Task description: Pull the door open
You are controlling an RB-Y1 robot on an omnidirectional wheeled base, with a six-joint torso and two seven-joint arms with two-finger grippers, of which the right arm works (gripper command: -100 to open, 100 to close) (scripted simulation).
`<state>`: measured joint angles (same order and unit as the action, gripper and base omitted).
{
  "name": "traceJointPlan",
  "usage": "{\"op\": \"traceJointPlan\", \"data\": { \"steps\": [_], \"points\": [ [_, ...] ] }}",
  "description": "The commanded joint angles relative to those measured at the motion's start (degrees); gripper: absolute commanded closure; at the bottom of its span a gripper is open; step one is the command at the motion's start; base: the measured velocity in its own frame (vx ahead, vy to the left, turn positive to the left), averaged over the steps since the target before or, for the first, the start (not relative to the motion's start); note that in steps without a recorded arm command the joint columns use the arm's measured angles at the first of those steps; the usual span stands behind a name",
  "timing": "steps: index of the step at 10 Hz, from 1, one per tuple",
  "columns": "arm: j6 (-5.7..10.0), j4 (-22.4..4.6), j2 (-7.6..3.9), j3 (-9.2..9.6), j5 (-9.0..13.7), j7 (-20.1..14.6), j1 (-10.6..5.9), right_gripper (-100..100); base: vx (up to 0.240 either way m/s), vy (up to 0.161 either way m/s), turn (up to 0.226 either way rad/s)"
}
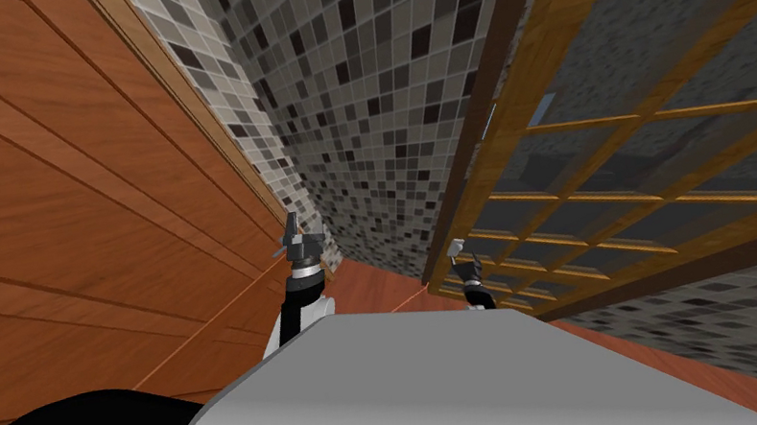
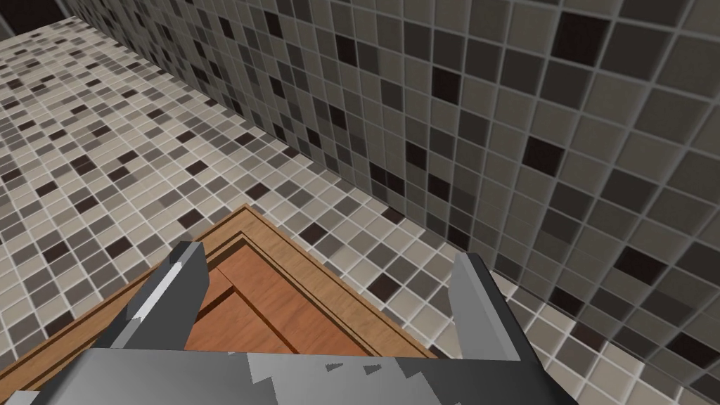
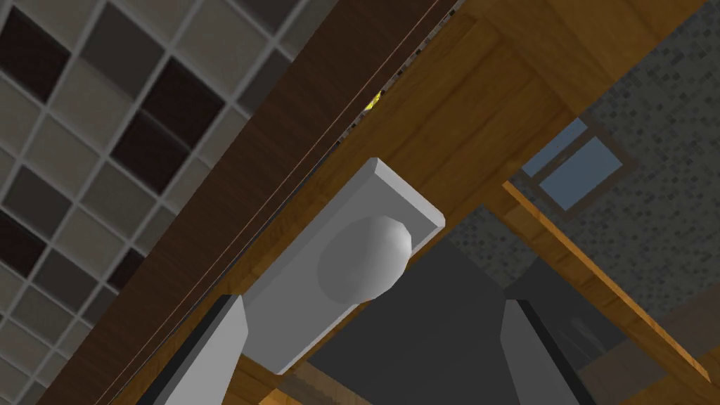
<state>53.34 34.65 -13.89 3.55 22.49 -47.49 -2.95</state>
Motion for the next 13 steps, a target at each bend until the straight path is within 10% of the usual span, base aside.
{"op": "traceJointPlan", "data": {
  "steps": [1, 13],
  "points": [
    [-0.26, 0.3, 0.15, 0.15, 0.5, -1.6, 0.02, -100, -0.041, -0.014, 0.024],
    [-2.56, 2.4, 2.04, 2.39, 8.1, -20.1, -0.62, -100, -0.061, -0.017, 0.04]
  ]
}}
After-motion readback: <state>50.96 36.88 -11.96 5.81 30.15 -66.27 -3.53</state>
